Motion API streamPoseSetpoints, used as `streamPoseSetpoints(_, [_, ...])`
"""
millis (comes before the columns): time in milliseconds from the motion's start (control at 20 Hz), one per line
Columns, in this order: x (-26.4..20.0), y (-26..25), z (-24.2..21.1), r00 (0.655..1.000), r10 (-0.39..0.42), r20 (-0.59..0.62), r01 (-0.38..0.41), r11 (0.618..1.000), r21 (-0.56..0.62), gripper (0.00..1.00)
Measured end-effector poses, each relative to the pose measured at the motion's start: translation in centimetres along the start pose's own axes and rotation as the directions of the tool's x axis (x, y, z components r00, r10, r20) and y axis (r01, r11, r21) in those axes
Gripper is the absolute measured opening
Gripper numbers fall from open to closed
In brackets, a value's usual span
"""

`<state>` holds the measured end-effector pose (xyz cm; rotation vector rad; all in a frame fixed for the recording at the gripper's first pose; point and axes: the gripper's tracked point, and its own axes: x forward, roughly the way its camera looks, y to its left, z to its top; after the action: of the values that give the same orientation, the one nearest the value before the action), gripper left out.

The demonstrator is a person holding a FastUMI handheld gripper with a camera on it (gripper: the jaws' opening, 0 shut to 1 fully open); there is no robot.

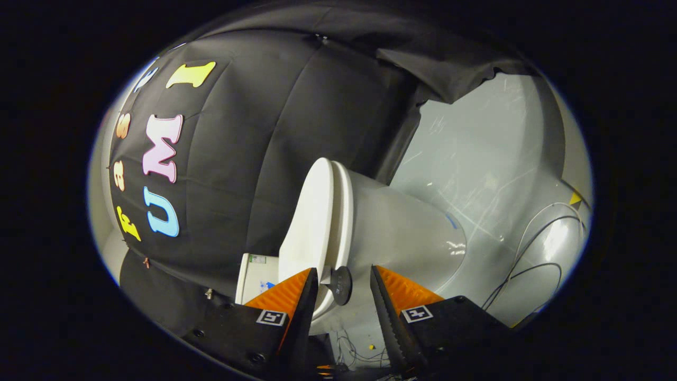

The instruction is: Open the toilet lid.

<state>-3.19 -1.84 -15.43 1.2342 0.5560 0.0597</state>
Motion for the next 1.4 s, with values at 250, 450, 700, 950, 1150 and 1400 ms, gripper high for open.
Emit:
streamPoseSetpoints(250, [0.3,0.2,-0.4,0.999,0.041,-0.020,-0.040,0.997,0.065,0.46])
streamPoseSetpoints(450, [0.6,0.5,-0.9,0.997,0.067,-0.032,-0.064,0.994,0.091,0.33])
streamPoseSetpoints(700, [0.9,0.0,-0.8,0.998,0.056,-0.023,-0.053,0.992,0.115,0.12])
streamPoseSetpoints(950, [0.7,-0.2,-1.0,0.997,0.073,-0.039,-0.065,0.982,0.176,0.05])
streamPoseSetpoints(1150, [0.7,-0.1,-1.0,0.998,0.049,-0.045,-0.042,0.990,0.138,0.05])
streamPoseSetpoints(1400, [0.5,0.8,-0.9,0.999,-0.008,-0.048,0.011,0.998,0.062,0.05])
